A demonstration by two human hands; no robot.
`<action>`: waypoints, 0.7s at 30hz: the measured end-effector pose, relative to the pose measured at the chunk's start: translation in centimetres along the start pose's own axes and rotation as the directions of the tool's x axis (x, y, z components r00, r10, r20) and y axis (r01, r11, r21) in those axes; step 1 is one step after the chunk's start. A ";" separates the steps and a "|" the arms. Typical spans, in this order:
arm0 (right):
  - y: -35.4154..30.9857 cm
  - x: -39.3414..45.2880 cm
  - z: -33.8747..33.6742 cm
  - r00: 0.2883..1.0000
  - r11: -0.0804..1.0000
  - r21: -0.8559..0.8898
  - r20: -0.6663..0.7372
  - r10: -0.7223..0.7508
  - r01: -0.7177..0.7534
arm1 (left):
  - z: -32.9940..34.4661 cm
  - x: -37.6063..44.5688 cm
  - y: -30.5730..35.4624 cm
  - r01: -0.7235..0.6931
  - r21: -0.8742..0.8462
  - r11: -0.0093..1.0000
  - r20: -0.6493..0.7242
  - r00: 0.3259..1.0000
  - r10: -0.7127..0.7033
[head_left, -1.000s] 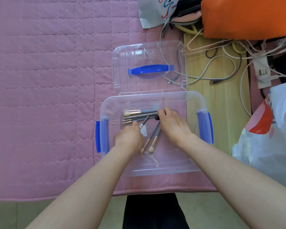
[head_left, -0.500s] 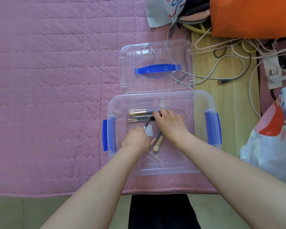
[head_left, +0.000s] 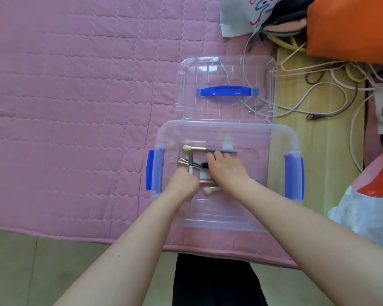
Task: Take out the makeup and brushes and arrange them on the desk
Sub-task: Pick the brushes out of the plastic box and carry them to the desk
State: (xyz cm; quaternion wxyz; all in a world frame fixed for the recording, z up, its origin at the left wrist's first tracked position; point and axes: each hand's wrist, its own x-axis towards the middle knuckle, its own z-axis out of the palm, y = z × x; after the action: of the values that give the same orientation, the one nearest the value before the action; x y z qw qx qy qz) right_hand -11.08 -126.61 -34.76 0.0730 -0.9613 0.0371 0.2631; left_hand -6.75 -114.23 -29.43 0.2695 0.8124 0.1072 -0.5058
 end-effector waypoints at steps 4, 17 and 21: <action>-0.1 0.4 0.0 0.999 1.000 0.006 0.029 0.028 -0.028 | 0.1 -0.4 -0.3 -0.016 -0.061 0.998 -0.030 0.999 0.014; 2.9 -3.7 -5.3 0.973 0.806 0.555 0.208 0.102 -0.203 | 0.3 -5.6 1.7 -0.096 -0.346 0.933 -0.103 0.993 0.064; 2.6 -7.6 -8.5 0.984 0.701 0.690 0.142 0.112 -0.179 | -0.7 -9.9 2.0 -0.124 -0.422 0.898 -0.240 0.971 0.021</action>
State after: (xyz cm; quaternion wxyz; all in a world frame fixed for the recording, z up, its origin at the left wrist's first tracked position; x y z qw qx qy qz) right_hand -13.64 -130.33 -23.97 0.4121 -0.8432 0.2062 0.2768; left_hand -9.96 -114.59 -19.78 0.4483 0.7881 0.2168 -0.3617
